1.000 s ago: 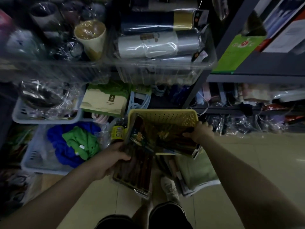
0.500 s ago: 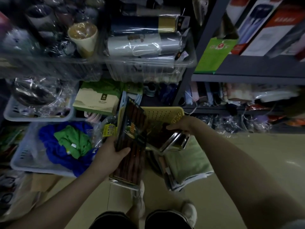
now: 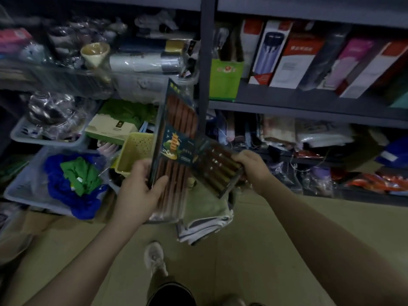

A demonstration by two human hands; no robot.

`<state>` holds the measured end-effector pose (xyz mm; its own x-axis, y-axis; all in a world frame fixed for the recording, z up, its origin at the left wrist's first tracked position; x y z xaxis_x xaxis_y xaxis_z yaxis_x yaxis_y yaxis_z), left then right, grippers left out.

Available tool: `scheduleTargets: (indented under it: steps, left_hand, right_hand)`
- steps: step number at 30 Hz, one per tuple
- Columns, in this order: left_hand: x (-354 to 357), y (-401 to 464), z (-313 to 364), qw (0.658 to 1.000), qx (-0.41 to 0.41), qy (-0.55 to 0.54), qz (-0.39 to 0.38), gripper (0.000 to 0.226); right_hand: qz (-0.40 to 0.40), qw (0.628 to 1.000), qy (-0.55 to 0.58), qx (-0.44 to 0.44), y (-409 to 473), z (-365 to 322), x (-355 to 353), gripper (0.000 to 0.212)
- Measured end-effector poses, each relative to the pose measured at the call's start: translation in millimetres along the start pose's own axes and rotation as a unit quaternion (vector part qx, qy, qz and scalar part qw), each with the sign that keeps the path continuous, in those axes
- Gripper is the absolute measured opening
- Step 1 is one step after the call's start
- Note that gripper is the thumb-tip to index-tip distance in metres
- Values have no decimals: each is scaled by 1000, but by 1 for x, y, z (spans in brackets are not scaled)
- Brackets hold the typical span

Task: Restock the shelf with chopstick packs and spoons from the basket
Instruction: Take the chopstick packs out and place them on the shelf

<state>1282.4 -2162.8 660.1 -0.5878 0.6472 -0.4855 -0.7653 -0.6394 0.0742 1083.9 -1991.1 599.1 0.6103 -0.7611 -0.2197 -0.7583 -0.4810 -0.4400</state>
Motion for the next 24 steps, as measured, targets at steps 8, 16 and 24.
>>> scheduleTargets:
  steps: [8,16,24]
  left_hand:
    - [95,-7,97,987,73,-141,-33,29]
    - [214,97,249,955,135,-251,-81,46]
    - [321,216,388,910,91,-383,-133,12]
  right_hand:
    - [111,974,179,-86,-95,25,-211,18]
    - [195,860,416,-223,-76,-26,-363,4]
    - [290,853,381,-210,-19,-109,-517,17]
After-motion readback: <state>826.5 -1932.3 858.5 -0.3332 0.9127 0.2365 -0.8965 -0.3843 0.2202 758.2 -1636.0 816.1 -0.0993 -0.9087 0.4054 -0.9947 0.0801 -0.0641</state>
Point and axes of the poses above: each hand's wrist, its own y-axis towards the middle knuckle, its own x-axis out of the palm, z = x × y, the point moved 4 cm from there along y, towards the middle knuckle, and after that the axes turned 11 degrees about -y, right-handed, at the moved point
